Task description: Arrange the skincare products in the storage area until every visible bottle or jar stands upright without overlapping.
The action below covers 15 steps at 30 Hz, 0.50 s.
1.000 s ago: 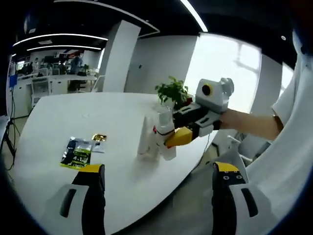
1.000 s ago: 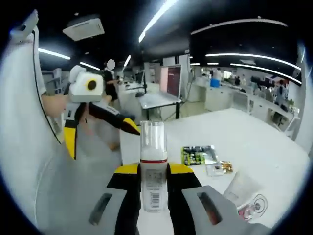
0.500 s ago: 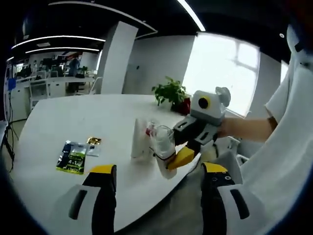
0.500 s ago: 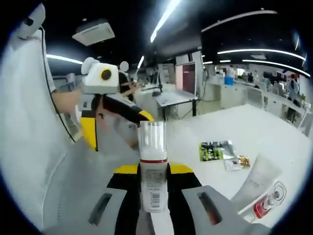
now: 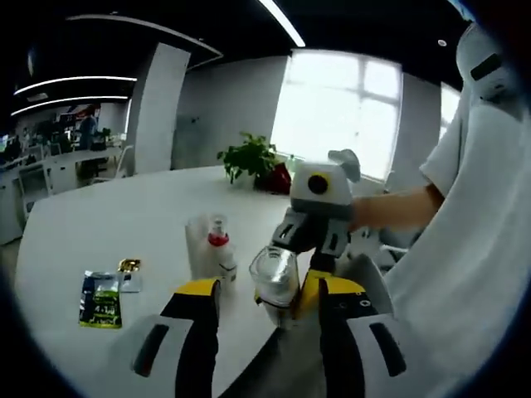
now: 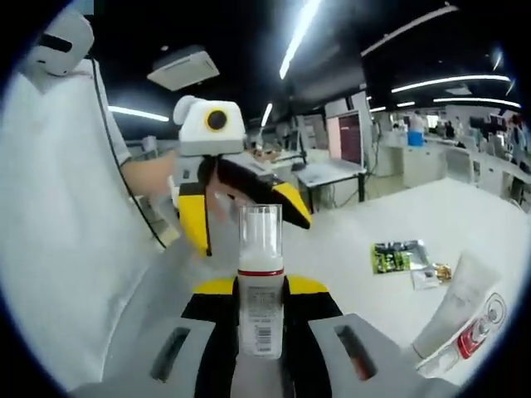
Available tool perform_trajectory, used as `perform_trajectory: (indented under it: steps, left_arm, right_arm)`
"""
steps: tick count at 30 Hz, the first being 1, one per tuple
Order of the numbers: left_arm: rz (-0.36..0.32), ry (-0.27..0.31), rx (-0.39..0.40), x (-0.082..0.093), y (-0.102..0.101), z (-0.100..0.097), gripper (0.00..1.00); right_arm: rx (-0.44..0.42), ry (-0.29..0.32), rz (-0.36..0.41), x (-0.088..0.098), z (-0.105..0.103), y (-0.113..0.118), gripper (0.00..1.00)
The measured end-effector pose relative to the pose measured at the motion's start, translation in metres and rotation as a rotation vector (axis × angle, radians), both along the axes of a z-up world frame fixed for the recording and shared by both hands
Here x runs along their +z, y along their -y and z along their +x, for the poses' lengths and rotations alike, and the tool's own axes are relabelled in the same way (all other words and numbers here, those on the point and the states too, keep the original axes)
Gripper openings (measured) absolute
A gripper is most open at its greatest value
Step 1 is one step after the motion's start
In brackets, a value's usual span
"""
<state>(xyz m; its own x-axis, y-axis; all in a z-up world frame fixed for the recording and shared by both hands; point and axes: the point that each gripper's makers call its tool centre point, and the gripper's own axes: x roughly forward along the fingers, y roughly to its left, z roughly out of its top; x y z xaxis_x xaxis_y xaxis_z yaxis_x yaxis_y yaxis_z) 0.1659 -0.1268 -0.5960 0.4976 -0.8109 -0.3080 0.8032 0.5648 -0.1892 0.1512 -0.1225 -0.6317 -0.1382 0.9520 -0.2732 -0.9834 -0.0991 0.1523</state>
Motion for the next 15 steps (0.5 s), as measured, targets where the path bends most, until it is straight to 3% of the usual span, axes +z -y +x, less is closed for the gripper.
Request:
perform_trajectory:
  steps: [7,11,15]
  left_arm:
    - [0.006,0.041,-0.048,0.012,0.019,0.001,0.32]
    - [0.039,0.05,-0.05,0.009,0.021,0.005,0.26]
    - [0.061,0.067,-0.036,0.007,0.025,0.006,0.27]
  right_arm:
    - [0.033,-0.017,0.041,0.009,-0.003,0.003,0.19]
    - [0.045,-0.02,0.041,0.009,-0.004,0.005,0.19]
    - [0.043,-0.021,0.033,0.006,0.0,0.009,0.19]
